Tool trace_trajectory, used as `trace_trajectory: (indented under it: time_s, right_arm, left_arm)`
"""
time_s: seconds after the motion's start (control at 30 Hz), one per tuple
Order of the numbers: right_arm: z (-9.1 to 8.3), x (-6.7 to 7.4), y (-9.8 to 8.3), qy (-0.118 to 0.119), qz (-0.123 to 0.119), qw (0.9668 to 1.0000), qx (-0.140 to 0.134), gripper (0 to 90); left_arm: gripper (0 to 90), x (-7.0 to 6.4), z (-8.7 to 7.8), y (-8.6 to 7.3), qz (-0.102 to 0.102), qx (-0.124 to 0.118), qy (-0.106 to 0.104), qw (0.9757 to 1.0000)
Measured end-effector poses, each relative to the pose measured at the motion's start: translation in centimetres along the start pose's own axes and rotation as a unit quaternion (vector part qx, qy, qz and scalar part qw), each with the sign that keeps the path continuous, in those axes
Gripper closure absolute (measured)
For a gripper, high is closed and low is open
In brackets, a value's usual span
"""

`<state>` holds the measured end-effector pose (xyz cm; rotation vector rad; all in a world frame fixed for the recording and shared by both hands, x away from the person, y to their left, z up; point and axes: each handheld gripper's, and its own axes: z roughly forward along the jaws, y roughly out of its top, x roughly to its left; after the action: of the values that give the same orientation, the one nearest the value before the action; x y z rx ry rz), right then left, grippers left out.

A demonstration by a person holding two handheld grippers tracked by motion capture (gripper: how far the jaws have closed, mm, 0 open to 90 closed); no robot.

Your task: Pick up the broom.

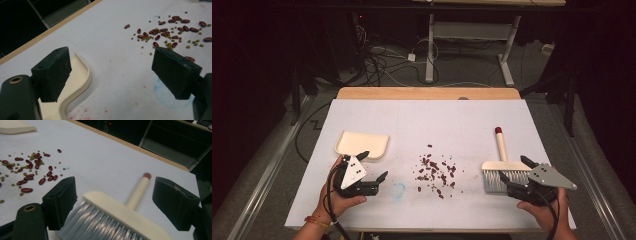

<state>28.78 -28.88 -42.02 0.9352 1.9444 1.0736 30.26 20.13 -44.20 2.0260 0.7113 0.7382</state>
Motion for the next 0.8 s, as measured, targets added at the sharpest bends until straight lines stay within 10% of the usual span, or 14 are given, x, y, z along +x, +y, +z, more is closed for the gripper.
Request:
trace_trajectory:
  time_s: [0.5, 0.8]
  right_arm:
    - [0.7, -1.2, 1.7, -0.018, 0.011, 0.9998, 0.004, 26.8]
    - [6.1, -3.8, 4.3, -0.037, 0.06, 0.9915, 0.109, 25.5]
  left_arm:
    - [15.9, -0.9, -0.5, -0.6, 0.007, 0.013, 0.009, 0.9998]
    - [16.6, -0.8, -0.4, -0.7, -0.001, 0.018, 0.005, 0.9998]
